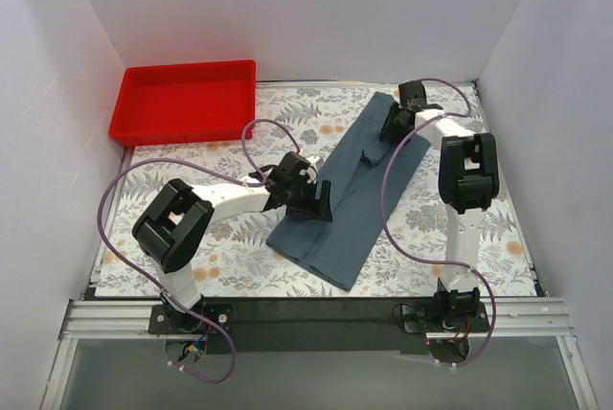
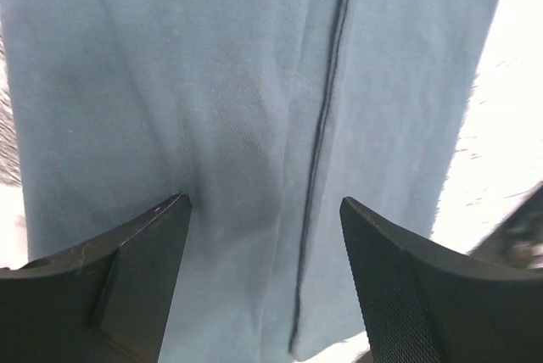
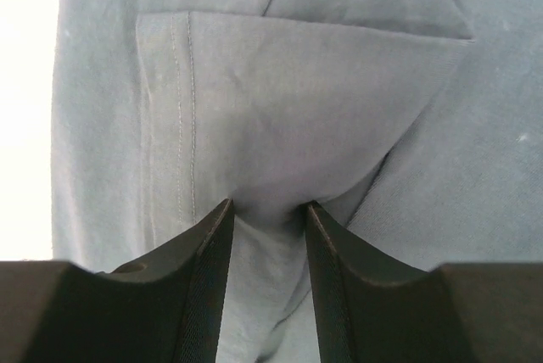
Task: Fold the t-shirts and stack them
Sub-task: Fold the tshirt
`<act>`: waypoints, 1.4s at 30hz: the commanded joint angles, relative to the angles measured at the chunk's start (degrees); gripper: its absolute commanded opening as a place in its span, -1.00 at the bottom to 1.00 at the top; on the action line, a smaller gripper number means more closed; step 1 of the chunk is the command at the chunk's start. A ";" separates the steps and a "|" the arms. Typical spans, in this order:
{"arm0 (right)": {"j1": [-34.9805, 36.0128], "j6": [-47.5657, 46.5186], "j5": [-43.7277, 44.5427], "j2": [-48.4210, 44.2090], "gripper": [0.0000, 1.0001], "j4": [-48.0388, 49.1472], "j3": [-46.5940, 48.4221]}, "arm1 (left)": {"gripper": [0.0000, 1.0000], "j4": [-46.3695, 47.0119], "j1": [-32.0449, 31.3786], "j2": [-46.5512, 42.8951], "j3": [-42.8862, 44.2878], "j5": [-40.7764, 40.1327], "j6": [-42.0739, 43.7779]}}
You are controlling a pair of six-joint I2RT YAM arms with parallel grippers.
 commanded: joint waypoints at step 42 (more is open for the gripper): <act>2.56 -11.74 -12.03 -40.45 0.90 -1.54 -23.90 | 0.96 -16.62 -2.05 -24.66 -4.98 -15.13 -21.28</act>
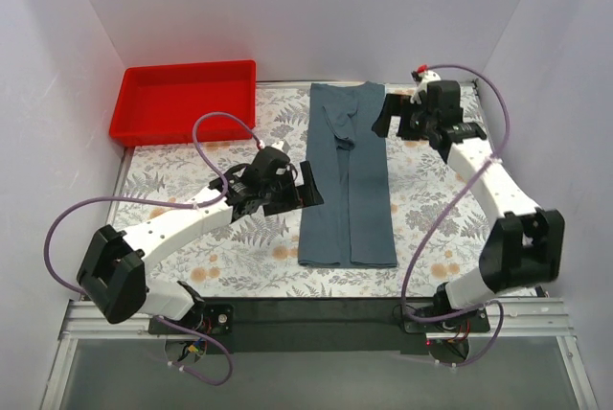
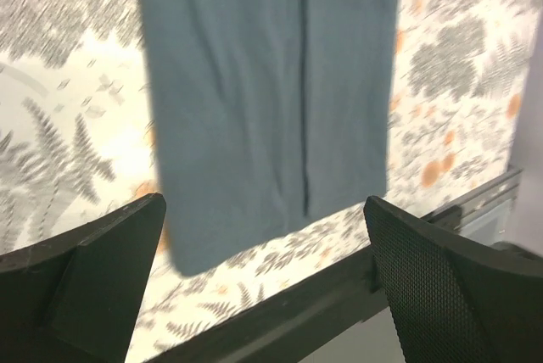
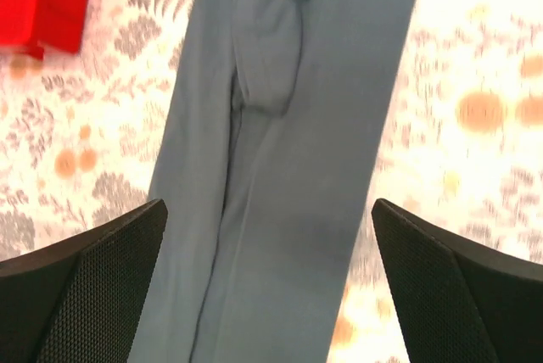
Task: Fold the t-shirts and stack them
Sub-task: Fold the tshirt
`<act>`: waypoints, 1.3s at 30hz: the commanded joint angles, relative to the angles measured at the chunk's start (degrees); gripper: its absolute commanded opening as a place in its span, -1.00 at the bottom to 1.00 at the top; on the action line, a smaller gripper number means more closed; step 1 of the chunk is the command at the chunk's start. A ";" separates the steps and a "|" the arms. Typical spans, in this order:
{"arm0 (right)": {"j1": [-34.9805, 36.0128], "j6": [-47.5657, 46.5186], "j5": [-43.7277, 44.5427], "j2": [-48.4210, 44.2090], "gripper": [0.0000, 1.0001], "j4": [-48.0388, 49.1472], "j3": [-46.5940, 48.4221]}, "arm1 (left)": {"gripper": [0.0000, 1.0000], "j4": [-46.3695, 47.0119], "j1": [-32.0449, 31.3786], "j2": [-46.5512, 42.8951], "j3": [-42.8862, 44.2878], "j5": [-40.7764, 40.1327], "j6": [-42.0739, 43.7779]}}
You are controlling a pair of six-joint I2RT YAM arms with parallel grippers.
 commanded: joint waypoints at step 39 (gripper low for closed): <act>13.87 18.72 6.00 -31.26 -0.31 -18.65 -50.47 | 0.08 -7.72 -9.49 13.66 -2.94 4.22 0.31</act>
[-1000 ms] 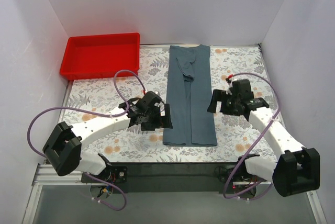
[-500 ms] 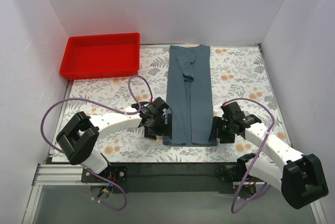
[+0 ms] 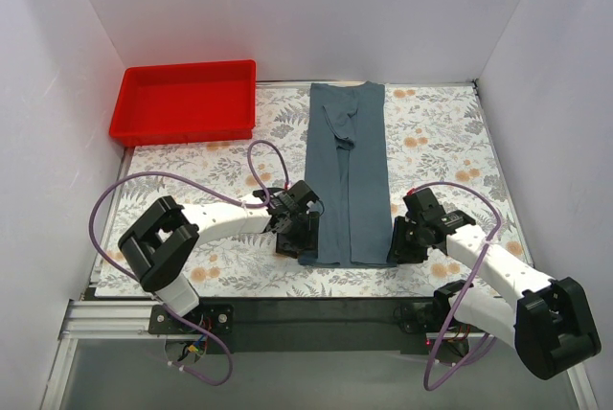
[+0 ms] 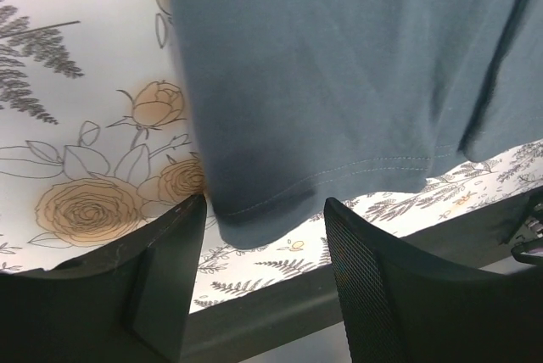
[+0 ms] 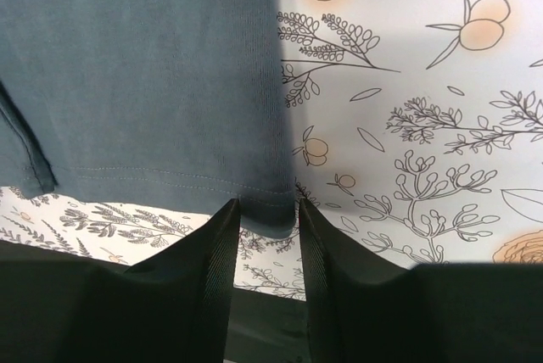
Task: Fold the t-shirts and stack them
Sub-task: Fold the tshirt
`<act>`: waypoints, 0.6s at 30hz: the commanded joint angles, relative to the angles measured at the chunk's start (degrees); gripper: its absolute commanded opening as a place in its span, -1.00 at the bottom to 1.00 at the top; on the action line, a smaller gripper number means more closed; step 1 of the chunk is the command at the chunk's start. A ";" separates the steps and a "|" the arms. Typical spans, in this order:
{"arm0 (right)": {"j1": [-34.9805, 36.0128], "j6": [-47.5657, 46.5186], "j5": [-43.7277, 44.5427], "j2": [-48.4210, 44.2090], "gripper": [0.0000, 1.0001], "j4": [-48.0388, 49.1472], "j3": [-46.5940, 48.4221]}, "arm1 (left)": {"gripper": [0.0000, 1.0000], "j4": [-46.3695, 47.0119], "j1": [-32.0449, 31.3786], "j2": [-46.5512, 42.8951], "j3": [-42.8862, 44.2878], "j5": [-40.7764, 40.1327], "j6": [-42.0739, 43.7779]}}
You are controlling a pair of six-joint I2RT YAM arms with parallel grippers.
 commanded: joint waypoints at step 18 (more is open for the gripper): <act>1.59 -0.30 0.03 3.60 -0.44 0.88 -1.44 | 0.00 -6.31 -2.88 1.26 1.81 -4.58 -1.16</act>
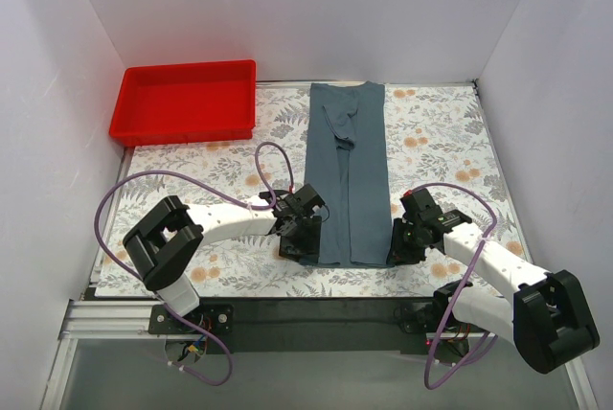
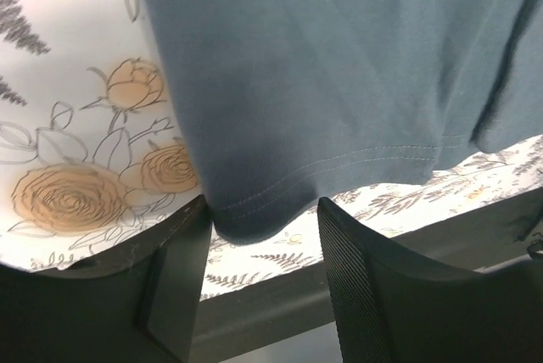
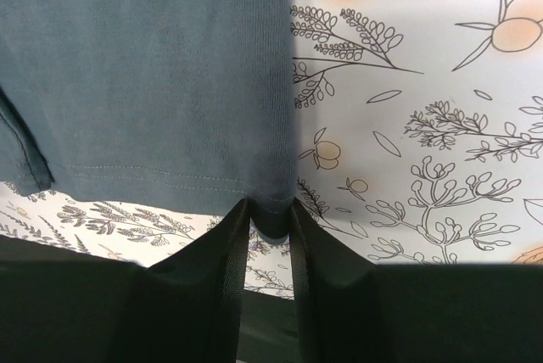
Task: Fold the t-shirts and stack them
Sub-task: Fold the tshirt
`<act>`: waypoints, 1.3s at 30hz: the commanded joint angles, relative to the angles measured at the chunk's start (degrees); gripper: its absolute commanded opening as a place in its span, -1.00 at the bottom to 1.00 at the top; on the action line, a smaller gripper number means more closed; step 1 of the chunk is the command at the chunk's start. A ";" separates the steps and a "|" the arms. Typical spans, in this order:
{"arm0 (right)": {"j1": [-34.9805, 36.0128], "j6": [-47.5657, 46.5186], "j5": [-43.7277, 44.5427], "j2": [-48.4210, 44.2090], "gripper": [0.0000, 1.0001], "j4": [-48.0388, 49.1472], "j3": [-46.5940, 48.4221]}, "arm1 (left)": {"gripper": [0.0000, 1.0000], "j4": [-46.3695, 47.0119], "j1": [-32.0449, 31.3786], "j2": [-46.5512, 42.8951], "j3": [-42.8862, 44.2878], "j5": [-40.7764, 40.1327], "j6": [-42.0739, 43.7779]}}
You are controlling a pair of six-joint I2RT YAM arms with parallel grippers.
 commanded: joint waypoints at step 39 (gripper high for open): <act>0.67 -0.58 -0.24 1.10 -0.49 -1.23 -2.41 | -0.21 -4.46 -0.52 1.94 0.59 -3.61 -1.28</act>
